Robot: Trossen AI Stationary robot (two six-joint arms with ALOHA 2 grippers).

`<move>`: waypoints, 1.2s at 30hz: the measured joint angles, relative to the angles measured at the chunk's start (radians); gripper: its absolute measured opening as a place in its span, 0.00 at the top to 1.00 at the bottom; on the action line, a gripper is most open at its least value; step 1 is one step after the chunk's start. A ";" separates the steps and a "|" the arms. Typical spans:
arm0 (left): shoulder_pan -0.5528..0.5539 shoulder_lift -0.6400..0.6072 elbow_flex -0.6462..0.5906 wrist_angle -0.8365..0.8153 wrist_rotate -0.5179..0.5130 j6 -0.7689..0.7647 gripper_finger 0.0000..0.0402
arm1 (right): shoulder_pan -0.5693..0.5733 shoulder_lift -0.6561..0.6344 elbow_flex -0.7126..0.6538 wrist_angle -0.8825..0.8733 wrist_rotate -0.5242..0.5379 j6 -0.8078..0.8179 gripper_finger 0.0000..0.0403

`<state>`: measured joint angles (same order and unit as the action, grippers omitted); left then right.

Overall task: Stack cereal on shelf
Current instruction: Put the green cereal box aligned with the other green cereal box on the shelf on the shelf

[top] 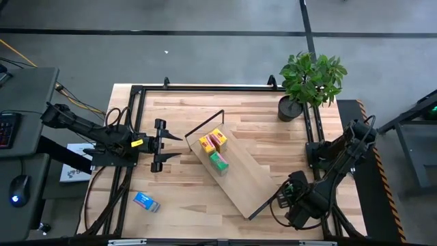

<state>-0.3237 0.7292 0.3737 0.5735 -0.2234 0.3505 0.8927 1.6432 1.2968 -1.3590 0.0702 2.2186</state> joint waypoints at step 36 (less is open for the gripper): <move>0.000 0.000 0.000 -0.002 0.000 -0.034 0.48 | -0.008 -0.074 -0.004 0.048 0.021 0.013 0.50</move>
<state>-0.3233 0.7292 0.3737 0.5716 -0.2237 0.3168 0.8852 1.5692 1.2928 -1.3109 0.0912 2.2312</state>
